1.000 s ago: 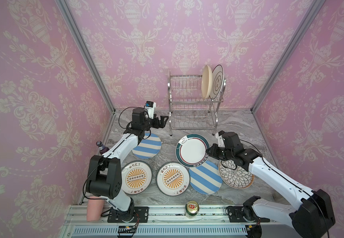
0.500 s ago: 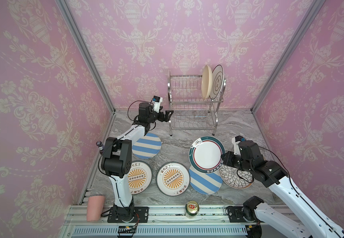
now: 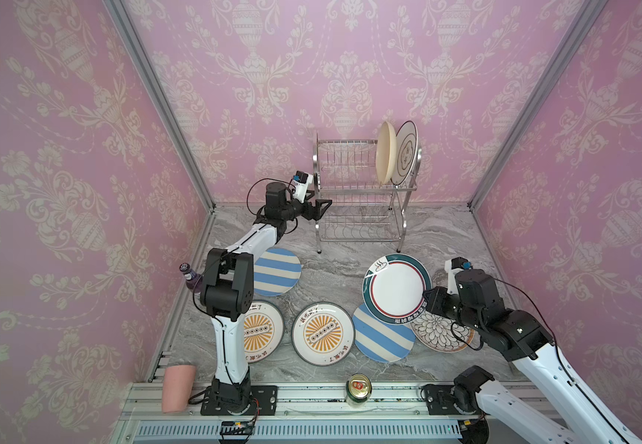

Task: Load the plates into the dish rack
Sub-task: 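Tilt the green-rimmed plate upright with the right gripper while the left arm shifts, then lift the green-rimmed plate into the rack slot beside the cream plate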

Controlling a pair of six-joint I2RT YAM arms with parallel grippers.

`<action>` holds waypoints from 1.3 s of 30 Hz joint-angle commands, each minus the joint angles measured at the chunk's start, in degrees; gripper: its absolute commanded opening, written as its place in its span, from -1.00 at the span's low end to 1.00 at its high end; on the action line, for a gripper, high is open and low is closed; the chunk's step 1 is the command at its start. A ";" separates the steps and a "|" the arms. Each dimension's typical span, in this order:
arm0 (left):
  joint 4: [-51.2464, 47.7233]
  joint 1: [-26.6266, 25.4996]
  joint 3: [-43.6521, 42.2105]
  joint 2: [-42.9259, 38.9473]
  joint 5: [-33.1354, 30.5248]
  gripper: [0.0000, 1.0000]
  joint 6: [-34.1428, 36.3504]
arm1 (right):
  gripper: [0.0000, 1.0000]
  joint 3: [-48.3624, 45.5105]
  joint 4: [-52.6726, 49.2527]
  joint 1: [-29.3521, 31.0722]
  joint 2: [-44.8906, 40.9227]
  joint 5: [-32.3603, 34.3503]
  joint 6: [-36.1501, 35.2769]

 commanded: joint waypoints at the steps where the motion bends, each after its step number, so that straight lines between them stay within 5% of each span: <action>1: -1.64 -1.33 0.81 -0.09 2.71 0.83 2.40 | -1.00 -0.88 1.40 -0.44 -1.42 1.52 0.18; 24: 8.33 -6.32 -18.35 -13.28 2.39 0.66 -3.44 | -1.00 10.42 -5.32 -0.64 2.67 7.80 -12.47; 31: 5.99 -6.30 -22.84 -17.00 -5.89 0.96 -2.43 | -1.00 25.72 -9.59 -0.67 8.42 9.46 -20.38; 39: -8.45 -5.32 -24.61 -27.46 -16.52 0.99 -3.63 | -1.00 46.60 -9.75 -0.07 20.44 7.71 -27.07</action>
